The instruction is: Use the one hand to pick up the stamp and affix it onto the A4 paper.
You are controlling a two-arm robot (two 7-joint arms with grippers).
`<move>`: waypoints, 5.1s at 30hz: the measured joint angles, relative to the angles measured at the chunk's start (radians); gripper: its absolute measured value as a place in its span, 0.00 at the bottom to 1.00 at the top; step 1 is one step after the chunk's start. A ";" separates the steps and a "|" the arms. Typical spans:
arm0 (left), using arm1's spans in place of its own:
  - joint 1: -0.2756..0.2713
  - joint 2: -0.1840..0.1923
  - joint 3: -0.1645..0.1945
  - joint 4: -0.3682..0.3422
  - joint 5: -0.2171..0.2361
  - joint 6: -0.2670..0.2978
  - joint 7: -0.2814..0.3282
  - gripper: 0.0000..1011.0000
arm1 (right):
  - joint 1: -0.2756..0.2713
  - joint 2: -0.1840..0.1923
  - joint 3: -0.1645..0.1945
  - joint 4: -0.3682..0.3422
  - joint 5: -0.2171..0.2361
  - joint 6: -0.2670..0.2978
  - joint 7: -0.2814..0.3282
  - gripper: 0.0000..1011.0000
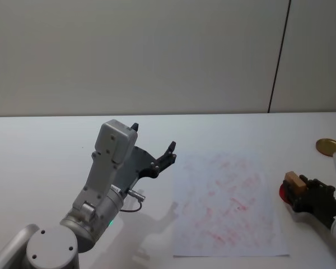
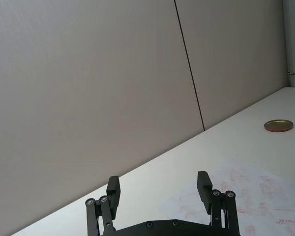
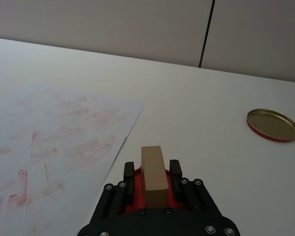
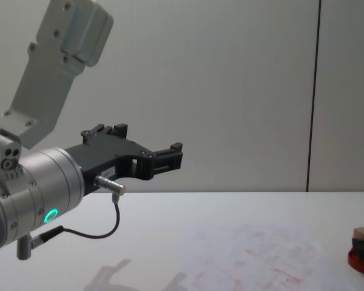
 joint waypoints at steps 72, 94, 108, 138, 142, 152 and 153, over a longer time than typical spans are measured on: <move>0.000 0.000 0.000 0.000 0.000 0.000 0.000 0.98 | 0.128 -0.164 -0.142 0.073 -0.099 0.049 0.186 0.22; 0.000 0.000 0.000 0.000 0.000 0.000 0.000 0.98 | 0.142 -0.166 -0.147 0.107 -0.112 0.088 0.206 0.22; 0.000 0.000 0.000 0.000 0.000 0.000 0.000 0.98 | 0.146 -0.164 -0.142 0.112 -0.102 0.094 0.203 0.22; 0.000 0.000 0.000 0.000 0.000 0.000 0.000 0.98 | 0.060 -0.055 -0.048 -0.078 0.001 0.004 0.114 0.22; 0.000 0.000 0.000 0.000 0.000 0.000 0.000 0.98 | 0.043 -0.035 -0.034 -0.090 0.006 0.010 0.107 0.22; 0.000 0.000 0.000 0.000 0.000 0.000 0.000 0.98 | 0.003 0.010 -0.002 -0.098 0.024 0.020 0.088 0.22; 0.000 0.000 0.000 0.000 0.000 0.000 0.000 0.98 | 0.000 0.012 0.000 -0.097 0.025 0.020 0.087 0.22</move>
